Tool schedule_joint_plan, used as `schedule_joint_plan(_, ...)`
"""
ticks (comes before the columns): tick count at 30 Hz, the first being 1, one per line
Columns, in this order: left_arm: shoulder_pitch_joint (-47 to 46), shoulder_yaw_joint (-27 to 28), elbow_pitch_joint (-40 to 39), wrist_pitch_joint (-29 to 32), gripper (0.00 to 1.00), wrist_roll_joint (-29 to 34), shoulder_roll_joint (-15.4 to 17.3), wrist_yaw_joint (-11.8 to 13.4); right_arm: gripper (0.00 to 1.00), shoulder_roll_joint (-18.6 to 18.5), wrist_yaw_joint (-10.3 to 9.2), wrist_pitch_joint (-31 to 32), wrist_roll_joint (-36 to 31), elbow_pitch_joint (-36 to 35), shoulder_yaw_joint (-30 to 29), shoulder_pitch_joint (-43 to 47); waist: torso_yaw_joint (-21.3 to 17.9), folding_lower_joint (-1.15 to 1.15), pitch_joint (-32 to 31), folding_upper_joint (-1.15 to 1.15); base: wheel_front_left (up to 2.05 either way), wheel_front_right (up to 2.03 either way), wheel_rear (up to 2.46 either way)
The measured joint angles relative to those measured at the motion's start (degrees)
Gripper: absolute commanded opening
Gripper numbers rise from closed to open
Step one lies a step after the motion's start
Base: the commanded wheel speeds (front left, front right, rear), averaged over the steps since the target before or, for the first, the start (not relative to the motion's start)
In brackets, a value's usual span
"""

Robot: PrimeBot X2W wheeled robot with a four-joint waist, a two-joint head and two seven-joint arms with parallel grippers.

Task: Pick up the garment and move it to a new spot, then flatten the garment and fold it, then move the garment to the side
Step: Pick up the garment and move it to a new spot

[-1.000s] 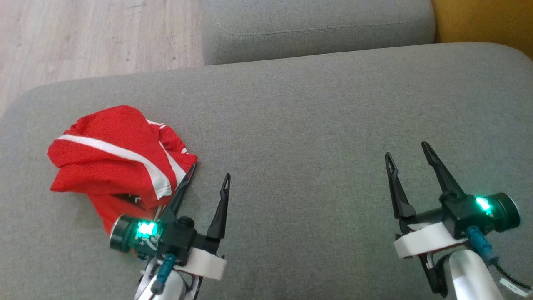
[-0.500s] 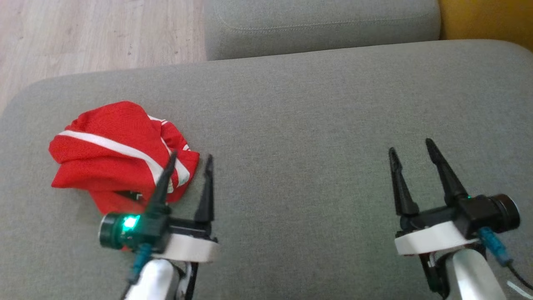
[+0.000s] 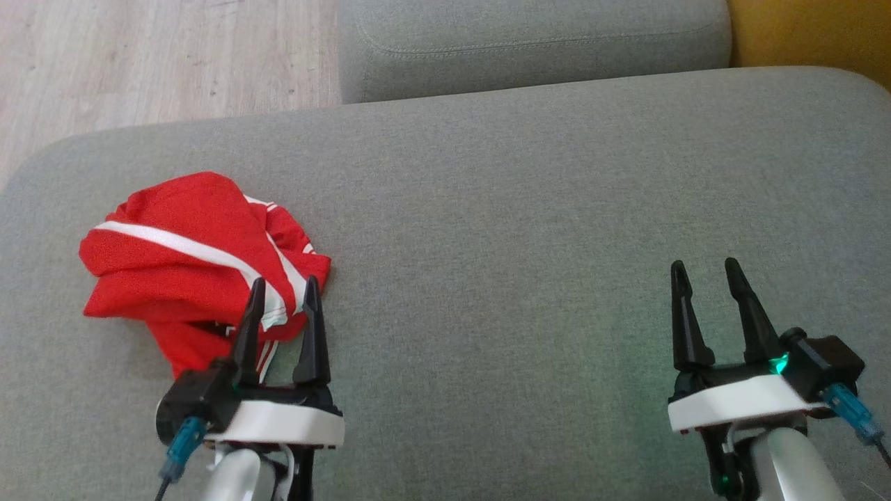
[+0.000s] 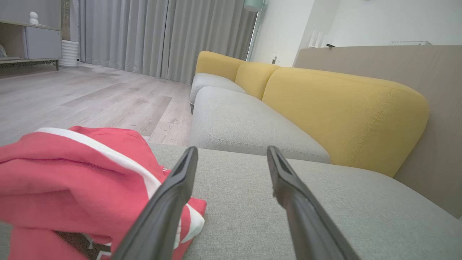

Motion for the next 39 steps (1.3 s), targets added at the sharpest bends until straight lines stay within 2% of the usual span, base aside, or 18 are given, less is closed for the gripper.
schedule_joint_plan(4, 0.0, 0.3, 0.6, 0.0, 1.00, -0.5, 0.0, -0.9, 1.00, 0.0, 0.00, 0.0, 0.0, 0.1, -0.1, 0.0, -0.1, 0.00, -0.1, 0.00, 0.00, 0.00, 0.00)
schedule_joint_plan(11, 0.0, 0.5, 0.6, 0.0, 1.00, -1.3, -0.1, 0.0, 1.00, 0.0, 0.00, 0.0, -0.2, 0.3, -0.2, 0.0, 0.5, 0.00, -0.4, 0.00, 0.00, 0.00, 0.00)
schedule_joint_plan(20, 0.0, 0.4, 1.6, 0.0, 1.00, -0.4, -0.1, 0.2, 1.00, 0.0, 0.00, 0.0, -0.2, 0.3, 0.6, 0.1, 4.5, 0.00, -0.6, 0.00, 0.00, 0.00, 0.00)
schedule_joint_plan(39, 0.7, 3.6, 1.6, 0.0, 1.00, 0.2, -0.2, 1.2, 1.00, 0.0, 0.00, 0.0, 1.1, 0.5, 5.7, 0.5, 19.8, 0.00, -2.3, 0.00, 0.00, 0.00, 0.00)
